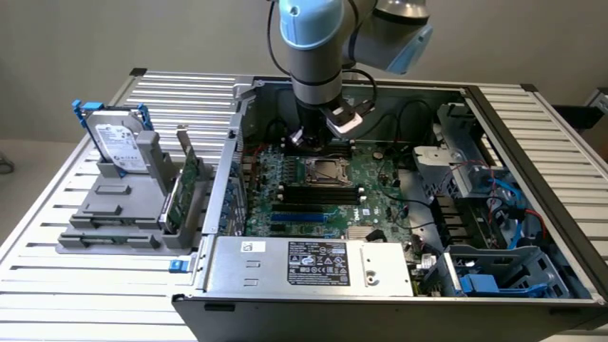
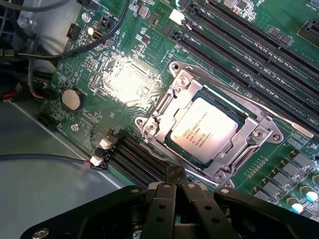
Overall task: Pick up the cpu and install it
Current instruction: 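Install the first cpu locking lever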
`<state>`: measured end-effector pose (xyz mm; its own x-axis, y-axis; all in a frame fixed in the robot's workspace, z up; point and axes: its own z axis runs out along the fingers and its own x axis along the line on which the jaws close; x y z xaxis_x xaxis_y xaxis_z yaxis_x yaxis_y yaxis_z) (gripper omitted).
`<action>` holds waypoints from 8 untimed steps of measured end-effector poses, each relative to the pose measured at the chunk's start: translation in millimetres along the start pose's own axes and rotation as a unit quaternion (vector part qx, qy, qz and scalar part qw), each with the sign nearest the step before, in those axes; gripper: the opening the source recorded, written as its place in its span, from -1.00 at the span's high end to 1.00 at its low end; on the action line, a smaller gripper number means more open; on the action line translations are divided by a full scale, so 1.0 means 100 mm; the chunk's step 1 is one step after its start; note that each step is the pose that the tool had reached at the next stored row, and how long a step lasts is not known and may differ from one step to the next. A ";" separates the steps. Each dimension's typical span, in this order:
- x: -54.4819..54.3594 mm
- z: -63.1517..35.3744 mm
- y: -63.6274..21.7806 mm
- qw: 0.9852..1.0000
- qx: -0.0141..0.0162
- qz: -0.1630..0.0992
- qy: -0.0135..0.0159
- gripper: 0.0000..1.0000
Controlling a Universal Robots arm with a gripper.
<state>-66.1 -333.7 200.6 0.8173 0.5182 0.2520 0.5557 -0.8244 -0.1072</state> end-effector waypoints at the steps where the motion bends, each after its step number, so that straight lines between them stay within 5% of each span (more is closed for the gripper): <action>1: 0.00 0.002 0.000 1.000 -0.001 0.000 0.000 0.79; 8: 0.00 0.018 0.001 1.000 -0.005 -0.002 0.002 0.79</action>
<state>-66.0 -333.5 198.8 0.8148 0.5199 0.2564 0.5567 -0.8251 -0.0961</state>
